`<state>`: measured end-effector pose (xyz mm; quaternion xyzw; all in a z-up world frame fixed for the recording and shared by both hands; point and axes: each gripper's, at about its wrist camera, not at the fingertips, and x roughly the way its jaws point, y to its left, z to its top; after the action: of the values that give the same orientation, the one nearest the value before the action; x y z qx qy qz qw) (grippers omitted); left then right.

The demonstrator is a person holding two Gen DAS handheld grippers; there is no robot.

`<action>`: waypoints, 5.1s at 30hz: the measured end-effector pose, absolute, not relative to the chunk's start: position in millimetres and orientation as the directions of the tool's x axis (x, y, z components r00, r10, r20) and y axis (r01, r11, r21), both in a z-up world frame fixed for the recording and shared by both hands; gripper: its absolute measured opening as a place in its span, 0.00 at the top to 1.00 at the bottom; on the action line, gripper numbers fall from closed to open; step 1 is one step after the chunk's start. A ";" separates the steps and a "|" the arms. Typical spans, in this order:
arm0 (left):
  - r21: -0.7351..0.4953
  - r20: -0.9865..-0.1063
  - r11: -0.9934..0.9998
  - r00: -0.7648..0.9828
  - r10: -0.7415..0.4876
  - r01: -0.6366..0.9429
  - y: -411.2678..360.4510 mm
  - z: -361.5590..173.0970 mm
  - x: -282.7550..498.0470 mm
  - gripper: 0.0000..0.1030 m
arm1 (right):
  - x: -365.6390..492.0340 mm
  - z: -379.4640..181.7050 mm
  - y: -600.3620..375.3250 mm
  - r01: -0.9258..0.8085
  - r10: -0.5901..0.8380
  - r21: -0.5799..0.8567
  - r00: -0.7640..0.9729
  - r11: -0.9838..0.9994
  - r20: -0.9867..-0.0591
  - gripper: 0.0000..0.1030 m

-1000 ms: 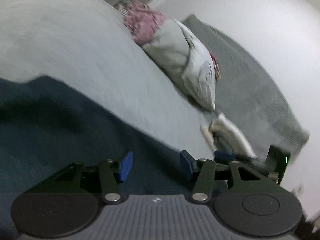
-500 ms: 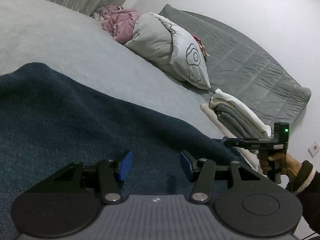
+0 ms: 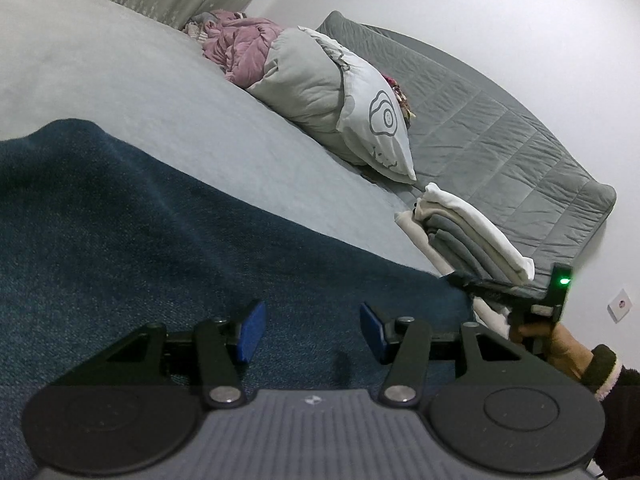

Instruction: Fold clothes

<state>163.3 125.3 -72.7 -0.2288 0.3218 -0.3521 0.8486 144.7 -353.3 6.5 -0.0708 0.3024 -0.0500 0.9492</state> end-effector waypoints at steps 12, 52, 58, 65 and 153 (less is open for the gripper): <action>-0.603 -0.398 0.665 0.556 -0.730 0.441 123.0 -66.3 162.0 0.48 | 127.5 13.7 -310.2 0.003 -0.074 -0.126 0.825 0.992 -0.560 0.44; -0.189 -0.483 0.952 0.821 -0.304 0.241 139.5 18.4 41.2 0.40 | 50.5 9.0 -327.5 0.114 -0.041 0.097 0.830 0.989 -0.557 0.13; -0.151 -0.516 0.865 0.708 -0.482 0.479 24.7 11.0 27.9 0.37 | 22.3 16.0 -380.1 0.175 -0.037 0.164 0.786 0.971 -0.617 0.12; -0.114 -0.540 0.781 0.622 -0.567 0.614 -45.2 -9.0 18.6 0.34 | -9.4 -3.2 -428.3 0.226 0.089 0.381 0.751 0.896 -0.654 0.13; -0.389 -0.463 0.846 0.716 -0.521 0.365 46.8 9.3 15.6 0.80 | 174.5 25.5 -226.7 -0.123 0.744 0.833 0.533 0.539 -0.403 0.76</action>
<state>15.6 46.8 9.3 -0.1359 0.2887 -0.2417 0.9164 174.5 -226.7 25.5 0.3921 0.3960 0.2768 0.7828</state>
